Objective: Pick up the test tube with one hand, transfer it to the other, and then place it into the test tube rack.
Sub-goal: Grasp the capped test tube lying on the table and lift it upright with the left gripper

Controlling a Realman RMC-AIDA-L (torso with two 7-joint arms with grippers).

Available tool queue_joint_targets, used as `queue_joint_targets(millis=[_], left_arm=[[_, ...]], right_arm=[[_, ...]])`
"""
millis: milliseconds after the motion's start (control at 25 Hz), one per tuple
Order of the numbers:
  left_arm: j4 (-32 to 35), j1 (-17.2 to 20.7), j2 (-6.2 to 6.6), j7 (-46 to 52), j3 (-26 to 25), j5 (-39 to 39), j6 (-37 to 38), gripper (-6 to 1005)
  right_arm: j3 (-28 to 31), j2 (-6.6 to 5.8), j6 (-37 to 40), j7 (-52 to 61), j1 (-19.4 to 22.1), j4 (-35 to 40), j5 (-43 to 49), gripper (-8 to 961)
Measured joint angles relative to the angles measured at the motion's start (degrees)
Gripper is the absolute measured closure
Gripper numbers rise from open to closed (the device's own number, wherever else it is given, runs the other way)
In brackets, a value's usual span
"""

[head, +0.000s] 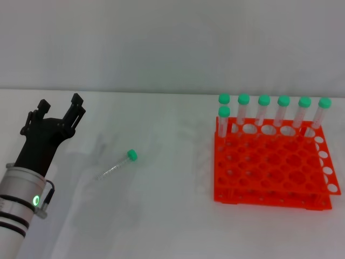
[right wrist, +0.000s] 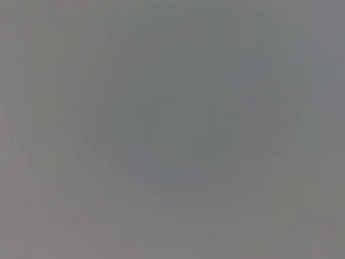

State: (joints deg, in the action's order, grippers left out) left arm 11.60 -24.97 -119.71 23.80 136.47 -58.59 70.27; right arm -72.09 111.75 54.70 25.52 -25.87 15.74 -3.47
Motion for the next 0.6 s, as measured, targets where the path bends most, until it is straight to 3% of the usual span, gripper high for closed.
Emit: queue_joint_targets(millis=[320, 600], left_arm=[[0.9, 0.5, 0.22, 1.3, 0.7, 0.2, 0.3, 109], [0.4, -1.2, 0.68, 2.1, 0.6, 4.0, 0.6, 108]], right_arm=[[-0.1, 0.56, -0.6, -0.6, -2.8, -0.8, 1.3, 86], [1.1, 1.17, -0.8, -3.2, -3.4, -2.2, 0.8, 86]])
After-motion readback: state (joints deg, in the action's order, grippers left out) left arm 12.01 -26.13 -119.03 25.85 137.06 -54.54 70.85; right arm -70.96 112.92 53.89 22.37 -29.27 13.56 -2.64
